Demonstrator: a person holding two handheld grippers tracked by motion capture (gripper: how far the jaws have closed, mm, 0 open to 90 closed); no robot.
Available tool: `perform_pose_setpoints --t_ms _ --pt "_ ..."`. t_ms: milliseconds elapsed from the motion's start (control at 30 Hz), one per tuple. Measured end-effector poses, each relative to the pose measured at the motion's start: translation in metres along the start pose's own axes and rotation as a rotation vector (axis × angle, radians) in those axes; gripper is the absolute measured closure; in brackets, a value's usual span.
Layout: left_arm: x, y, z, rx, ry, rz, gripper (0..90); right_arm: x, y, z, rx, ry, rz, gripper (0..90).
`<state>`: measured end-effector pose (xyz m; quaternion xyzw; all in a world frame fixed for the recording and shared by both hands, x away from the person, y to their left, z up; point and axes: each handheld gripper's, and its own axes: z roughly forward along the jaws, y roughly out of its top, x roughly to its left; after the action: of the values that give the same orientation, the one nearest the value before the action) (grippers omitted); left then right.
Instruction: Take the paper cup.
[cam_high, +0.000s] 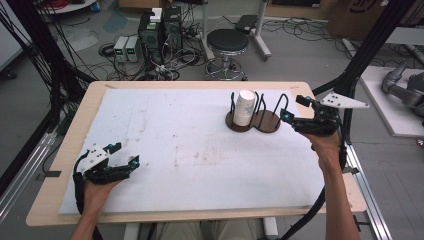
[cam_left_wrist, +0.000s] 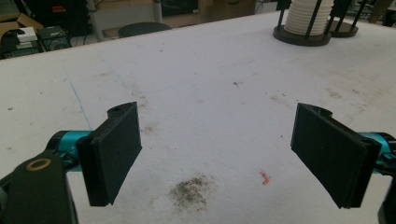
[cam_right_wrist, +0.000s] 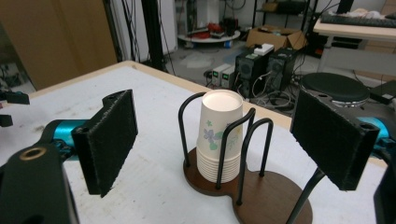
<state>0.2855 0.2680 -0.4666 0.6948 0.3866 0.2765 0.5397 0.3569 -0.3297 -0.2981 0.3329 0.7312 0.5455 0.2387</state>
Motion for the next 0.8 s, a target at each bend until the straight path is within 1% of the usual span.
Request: perform_pose_setpoints --t_ms 67,167,200,233,267,300,367,400,467,533,567,600,633,667,700,733,767,800 --pt "0.000 0.000 0.000 0.002 -0.001 0.000 16.0 -0.004 0.008 0.004 0.025 0.006 -0.012 15.2" --pt "0.000 0.000 0.000 0.006 -0.001 0.001 16.0 -0.007 0.015 0.007 0.040 0.015 -0.021 15.2" --pt "0.000 0.000 0.000 0.007 -0.001 0.001 16.0 -0.011 0.023 0.012 0.064 0.028 -0.030 15.2" --pt "0.000 0.000 0.000 0.007 -0.001 0.001 16.0 -0.011 0.023 0.012 0.064 0.028 -0.030 15.2" --pt "0.000 0.000 0.000 0.007 -0.001 0.001 16.0 -0.013 0.026 0.014 0.072 0.029 -0.040 15.2" --pt "0.001 0.000 0.000 0.007 -0.001 0.001 16.0 -0.017 0.035 0.022 0.108 0.046 -0.052 15.3" --pt "0.001 0.000 0.000 0.008 -0.002 0.000 16.0 -0.021 0.042 0.030 0.133 0.059 -0.067 15.2" --pt "0.000 0.000 0.000 0.006 -0.001 -0.001 16.0 -0.021 0.042 0.030 0.133 0.059 -0.067 15.2" --pt "0.000 0.000 0.001 0.009 0.000 -0.001 16.0 -0.024 0.050 0.041 0.178 0.072 -0.093 15.2" --pt "0.000 0.000 0.001 0.008 -0.002 -0.004 16.0 -0.028 0.058 0.055 0.234 0.092 -0.111 15.2" --pt "0.000 0.000 0.001 0.008 -0.002 -0.004 16.0 -0.029 0.062 0.062 0.246 0.098 -0.123 15.3" --pt "0.000 0.000 0.001 0.008 -0.002 -0.004 16.0 -0.031 0.068 0.073 0.279 0.107 -0.140 15.2" --pt "0.000 0.000 0.001 0.009 -0.002 -0.004 16.0 -0.031 0.071 0.079 0.297 0.119 -0.147 15.3" --pt "0.000 0.000 0.001 0.009 -0.002 -0.005 16.0 -0.031 0.071 0.079 0.297 0.119 -0.147 15.3" --pt "0.000 0.000 0.001 0.010 -0.002 -0.005 16.0 -0.032 0.079 0.092 0.348 0.134 -0.172 15.3" --pt "0.000 0.000 0.001 0.012 -0.003 -0.004 16.0 -0.032 0.079 0.092 0.348 0.134 -0.172 15.3" --pt "0.001 0.000 0.001 0.015 -0.003 -0.005 16.0 -0.032 0.081 0.096 0.357 0.139 -0.183 15.3" --pt "0.001 0.001 0.002 0.016 -0.004 -0.007 16.0 -0.034 0.086 0.106 0.396 0.149 -0.194 15.3"
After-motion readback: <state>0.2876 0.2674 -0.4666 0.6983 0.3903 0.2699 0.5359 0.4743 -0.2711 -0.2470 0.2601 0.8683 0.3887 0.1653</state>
